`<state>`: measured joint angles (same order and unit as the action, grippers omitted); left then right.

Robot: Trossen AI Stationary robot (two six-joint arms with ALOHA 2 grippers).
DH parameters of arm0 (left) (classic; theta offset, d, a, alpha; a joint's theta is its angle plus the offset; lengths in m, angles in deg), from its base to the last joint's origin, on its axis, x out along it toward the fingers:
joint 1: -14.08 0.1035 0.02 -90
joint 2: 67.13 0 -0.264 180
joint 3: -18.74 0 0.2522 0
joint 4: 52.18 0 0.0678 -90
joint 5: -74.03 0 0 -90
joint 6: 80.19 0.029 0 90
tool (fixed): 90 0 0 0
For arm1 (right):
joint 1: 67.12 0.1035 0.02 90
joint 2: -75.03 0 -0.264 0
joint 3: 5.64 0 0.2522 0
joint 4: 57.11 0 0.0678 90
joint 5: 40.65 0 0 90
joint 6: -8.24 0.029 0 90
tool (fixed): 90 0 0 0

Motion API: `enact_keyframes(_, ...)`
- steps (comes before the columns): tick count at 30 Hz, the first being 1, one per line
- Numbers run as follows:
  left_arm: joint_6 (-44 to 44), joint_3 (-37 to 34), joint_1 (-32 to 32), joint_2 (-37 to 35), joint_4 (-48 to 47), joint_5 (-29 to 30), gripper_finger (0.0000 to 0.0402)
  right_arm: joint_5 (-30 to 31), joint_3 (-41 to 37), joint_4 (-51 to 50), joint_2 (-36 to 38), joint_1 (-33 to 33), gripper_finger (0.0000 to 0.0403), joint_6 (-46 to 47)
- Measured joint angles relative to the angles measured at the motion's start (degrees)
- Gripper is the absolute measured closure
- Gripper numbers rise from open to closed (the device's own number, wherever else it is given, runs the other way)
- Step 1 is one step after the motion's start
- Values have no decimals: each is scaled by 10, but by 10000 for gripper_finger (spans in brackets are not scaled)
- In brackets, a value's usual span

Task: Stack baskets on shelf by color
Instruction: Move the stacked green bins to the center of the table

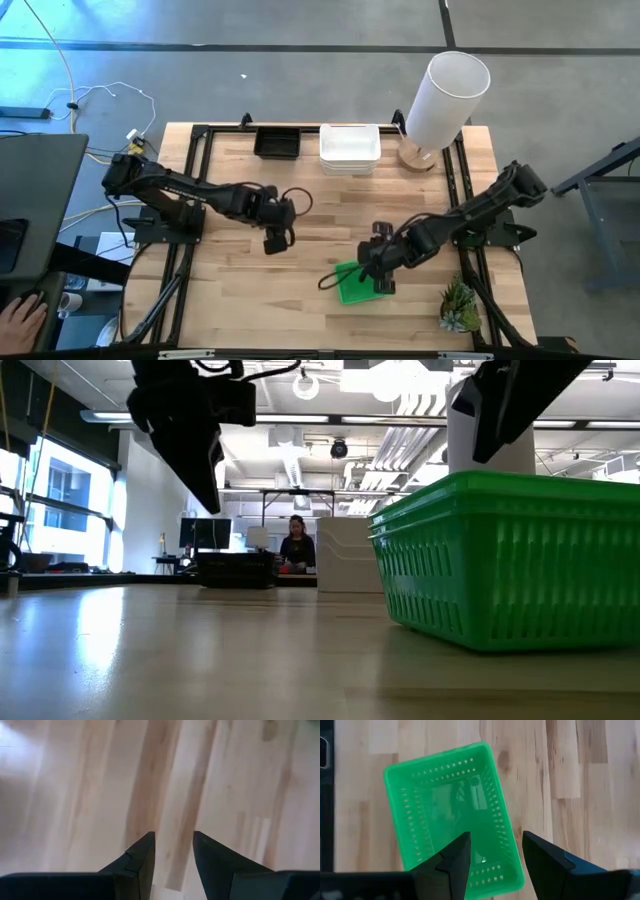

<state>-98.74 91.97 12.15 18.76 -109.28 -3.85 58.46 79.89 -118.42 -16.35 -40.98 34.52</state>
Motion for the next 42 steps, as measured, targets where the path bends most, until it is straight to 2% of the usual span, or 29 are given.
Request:
enact_keyframes(13,-25,0,-54,0,-1,0,282,27,0,21,-68,10,238,-19)
enact_keyframes(25,-24,0,-57,0,-1,0,282,44,0,28,-132,-3,238,-11)
enact_keyframes(42,9,0,-57,0,-2,2,282,73,0,31,-133,-88,238,20)
